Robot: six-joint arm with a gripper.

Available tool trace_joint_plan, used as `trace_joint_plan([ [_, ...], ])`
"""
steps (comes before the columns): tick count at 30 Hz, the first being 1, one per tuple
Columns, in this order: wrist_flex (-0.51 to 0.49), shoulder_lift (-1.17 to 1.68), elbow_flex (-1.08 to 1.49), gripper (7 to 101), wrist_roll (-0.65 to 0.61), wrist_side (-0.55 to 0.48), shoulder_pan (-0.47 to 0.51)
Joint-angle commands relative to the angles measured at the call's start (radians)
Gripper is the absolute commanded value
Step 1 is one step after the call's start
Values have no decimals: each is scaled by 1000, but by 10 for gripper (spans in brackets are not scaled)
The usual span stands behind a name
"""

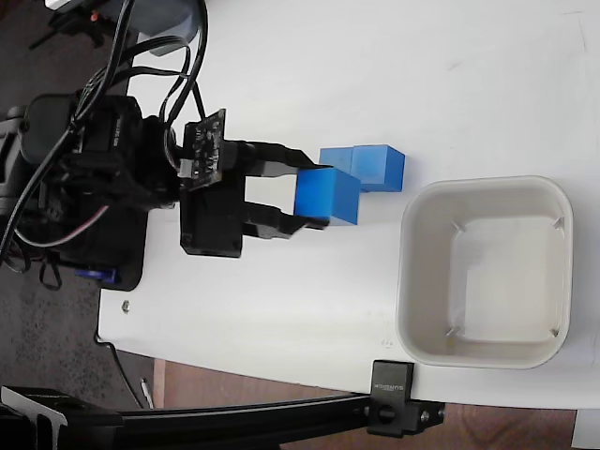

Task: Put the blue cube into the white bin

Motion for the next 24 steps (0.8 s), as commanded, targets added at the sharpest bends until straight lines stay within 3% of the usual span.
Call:
trace_joint_plan([
  [1, 21, -123, -247, 532, -34, -86, 61],
  [9, -34, -327, -457, 532, -37, -91, 117],
  [13, -11, -426, -588, 548, -41, -86, 123],
  [14, 0, -451, -621, 591, -46, -92, 124],
  [17, 31, -503, -699, 944, -57, -101, 132],
  [18, 38, -508, -712, 1000, -61, -95, 132],
  [24, 91, -476, -707, 1000, -84, -92, 130],
])
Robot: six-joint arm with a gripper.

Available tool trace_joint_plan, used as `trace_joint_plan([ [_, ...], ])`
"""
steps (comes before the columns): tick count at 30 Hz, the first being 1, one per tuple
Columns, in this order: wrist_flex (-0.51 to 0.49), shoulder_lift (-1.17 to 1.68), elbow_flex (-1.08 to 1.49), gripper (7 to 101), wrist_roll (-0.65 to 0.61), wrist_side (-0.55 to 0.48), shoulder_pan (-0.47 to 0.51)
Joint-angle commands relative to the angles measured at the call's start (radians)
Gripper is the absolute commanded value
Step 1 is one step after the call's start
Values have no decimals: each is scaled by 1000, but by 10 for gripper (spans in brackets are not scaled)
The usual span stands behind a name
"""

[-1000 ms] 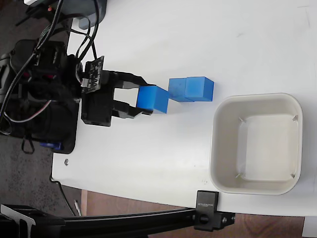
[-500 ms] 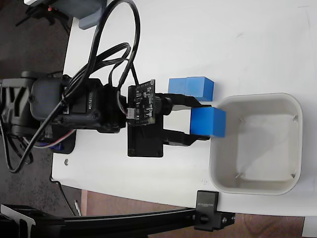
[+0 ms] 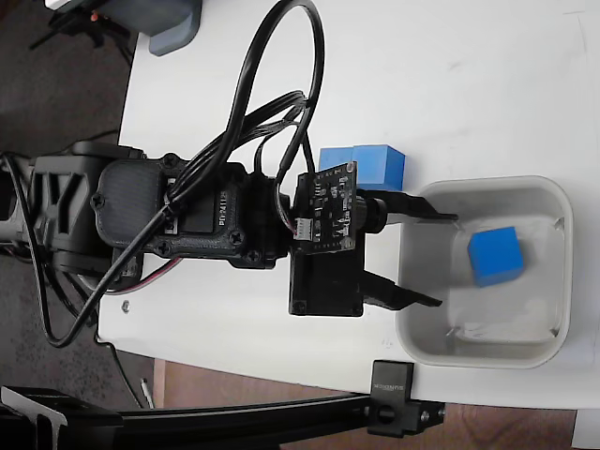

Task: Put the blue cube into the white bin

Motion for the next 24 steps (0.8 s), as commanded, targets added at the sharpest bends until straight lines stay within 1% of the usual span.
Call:
trace_joint_plan([
  [1, 29, 86, -38, 1000, -15, -6, 3],
  [3, 20, 158, 51, 1000, -20, -8, -3],
  [7, -44, 390, 325, 1000, -11, -5, -17],
  [8, -46, 445, 383, 1000, -6, -5, -20],
  [9, -32, 489, 423, 1000, -5, -5, -26],
  [11, 38, 548, 474, 1000, -6, 17, -46],
  [13, 67, 617, 558, 1000, 12, 40, -78],
  [18, 14, 894, 913, 1000, 78, 130, -187],
  [21, -49, 1137, 1157, 1000, 92, 143, -202],
  [24, -63, 1359, 1353, 1000, 98, 176, -219],
])
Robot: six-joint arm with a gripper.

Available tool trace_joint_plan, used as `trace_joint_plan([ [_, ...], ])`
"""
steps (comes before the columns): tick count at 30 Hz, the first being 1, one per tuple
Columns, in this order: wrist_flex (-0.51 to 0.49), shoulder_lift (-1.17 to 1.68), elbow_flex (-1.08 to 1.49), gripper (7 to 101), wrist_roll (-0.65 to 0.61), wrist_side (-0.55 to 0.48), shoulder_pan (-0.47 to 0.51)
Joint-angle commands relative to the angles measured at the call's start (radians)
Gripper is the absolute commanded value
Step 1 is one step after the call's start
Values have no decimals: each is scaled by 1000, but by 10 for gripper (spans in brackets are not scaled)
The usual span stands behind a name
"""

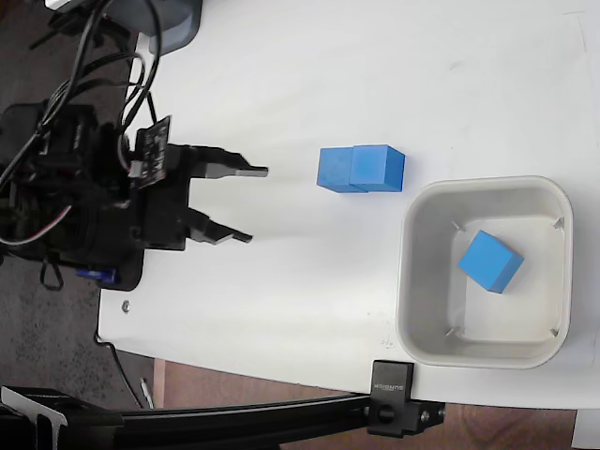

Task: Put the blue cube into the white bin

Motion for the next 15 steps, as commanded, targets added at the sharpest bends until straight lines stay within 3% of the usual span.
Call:
trace_joint_plan([
  [1, -35, 337, 235, 1000, 3, 48, -21],
  [8, 25, 781, 531, 1000, 21, 118, -55],
  [11, 11, 733, 535, 1000, 11, 212, -112],
  [15, 28, 779, 565, 1003, 8, 221, -103],
])
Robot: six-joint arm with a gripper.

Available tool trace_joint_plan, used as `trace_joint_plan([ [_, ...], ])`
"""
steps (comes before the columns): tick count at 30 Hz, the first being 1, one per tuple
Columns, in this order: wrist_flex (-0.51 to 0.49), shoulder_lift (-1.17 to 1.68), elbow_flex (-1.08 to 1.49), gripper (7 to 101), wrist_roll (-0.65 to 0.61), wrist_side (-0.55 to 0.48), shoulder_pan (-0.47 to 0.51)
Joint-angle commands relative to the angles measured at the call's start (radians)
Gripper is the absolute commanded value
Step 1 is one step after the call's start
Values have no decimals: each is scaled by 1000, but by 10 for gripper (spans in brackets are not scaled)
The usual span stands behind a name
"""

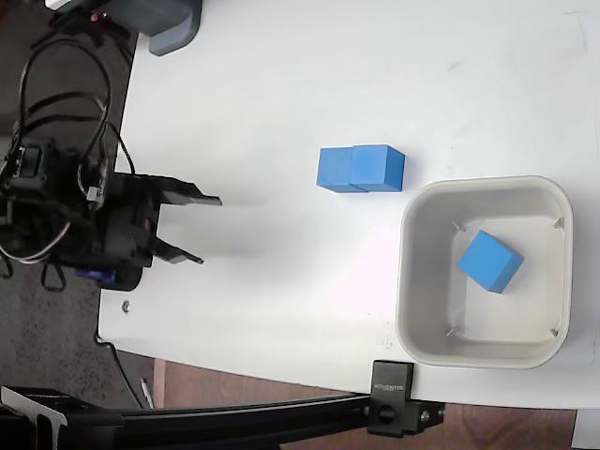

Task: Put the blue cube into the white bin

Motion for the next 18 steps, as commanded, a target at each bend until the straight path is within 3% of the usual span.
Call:
trace_joint_plan([
  [1, 3, 48, -9, 1003, 6, 41, -2],
  [9, 0, 46, 29, 1003, 38, 71, 3],
  [18, 0, 46, 29, 1003, -3, 3, 3],
])
